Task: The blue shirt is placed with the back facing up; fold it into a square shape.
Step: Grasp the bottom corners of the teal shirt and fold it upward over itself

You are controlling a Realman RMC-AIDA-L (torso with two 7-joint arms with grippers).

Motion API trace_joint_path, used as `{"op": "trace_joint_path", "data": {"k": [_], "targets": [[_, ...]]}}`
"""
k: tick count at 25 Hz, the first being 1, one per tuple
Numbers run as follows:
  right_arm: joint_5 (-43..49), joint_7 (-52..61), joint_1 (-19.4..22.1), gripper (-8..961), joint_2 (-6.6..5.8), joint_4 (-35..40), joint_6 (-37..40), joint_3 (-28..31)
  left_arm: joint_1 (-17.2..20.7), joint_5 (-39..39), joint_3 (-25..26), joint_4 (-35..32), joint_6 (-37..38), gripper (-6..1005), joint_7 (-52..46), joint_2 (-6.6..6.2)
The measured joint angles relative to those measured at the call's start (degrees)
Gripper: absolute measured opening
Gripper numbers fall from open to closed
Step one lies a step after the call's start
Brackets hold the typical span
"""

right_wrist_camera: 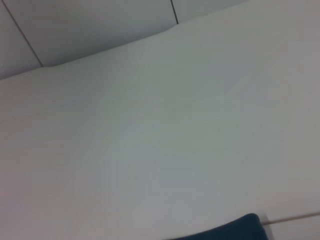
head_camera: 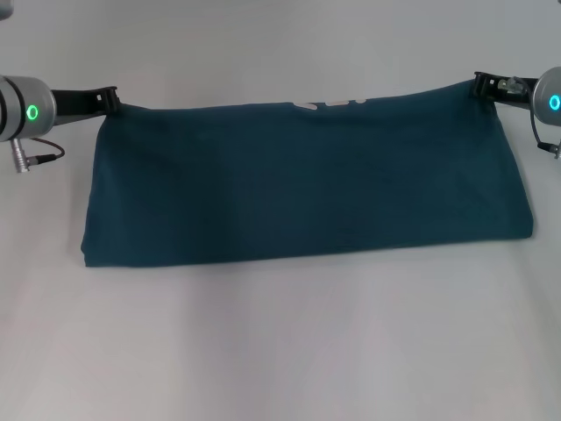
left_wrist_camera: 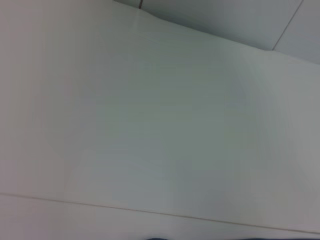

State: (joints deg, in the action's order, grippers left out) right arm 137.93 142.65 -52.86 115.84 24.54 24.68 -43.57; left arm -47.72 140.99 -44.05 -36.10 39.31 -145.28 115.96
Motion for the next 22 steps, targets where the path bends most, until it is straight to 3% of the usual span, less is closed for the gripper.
{"op": "trace_joint_path", "data": {"k": [22], "targets": [[0.32, -0.14, -1.88, 87, -0.64, -0.04, -1.25, -0.02, -0.15, -0.47, 0.25, -0.43, -2.93, 31, -0.70, 0.50]]}}
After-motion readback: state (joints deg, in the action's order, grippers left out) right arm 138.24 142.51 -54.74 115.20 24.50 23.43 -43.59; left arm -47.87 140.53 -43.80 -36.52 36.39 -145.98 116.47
